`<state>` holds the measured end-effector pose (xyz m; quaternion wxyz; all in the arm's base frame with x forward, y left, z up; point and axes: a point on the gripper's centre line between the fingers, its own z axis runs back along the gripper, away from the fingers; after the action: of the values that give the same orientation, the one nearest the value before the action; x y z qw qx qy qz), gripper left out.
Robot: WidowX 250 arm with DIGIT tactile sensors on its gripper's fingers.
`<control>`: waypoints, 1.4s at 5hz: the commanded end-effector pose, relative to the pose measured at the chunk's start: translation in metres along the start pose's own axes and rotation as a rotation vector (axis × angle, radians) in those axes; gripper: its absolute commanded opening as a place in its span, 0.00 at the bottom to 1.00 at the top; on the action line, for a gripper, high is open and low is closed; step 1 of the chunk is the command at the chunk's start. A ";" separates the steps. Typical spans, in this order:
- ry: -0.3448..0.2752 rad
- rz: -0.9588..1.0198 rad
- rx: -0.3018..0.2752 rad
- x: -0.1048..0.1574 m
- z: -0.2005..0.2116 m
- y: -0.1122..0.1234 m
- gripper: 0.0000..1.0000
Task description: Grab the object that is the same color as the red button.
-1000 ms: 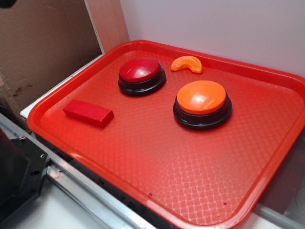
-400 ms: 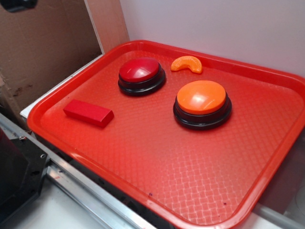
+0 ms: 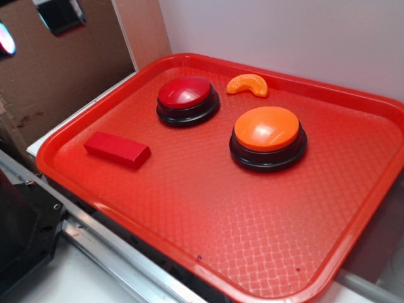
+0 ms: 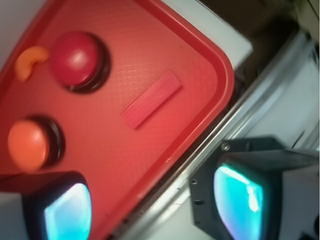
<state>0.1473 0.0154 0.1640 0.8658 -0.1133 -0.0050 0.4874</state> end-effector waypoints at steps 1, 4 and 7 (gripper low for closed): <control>0.020 0.393 -0.101 0.022 -0.040 -0.003 1.00; -0.068 0.556 0.018 0.040 -0.119 -0.007 1.00; -0.045 0.737 0.098 0.038 -0.162 0.007 1.00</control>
<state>0.1864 0.0192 0.0021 0.6409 -0.0535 0.0418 0.7646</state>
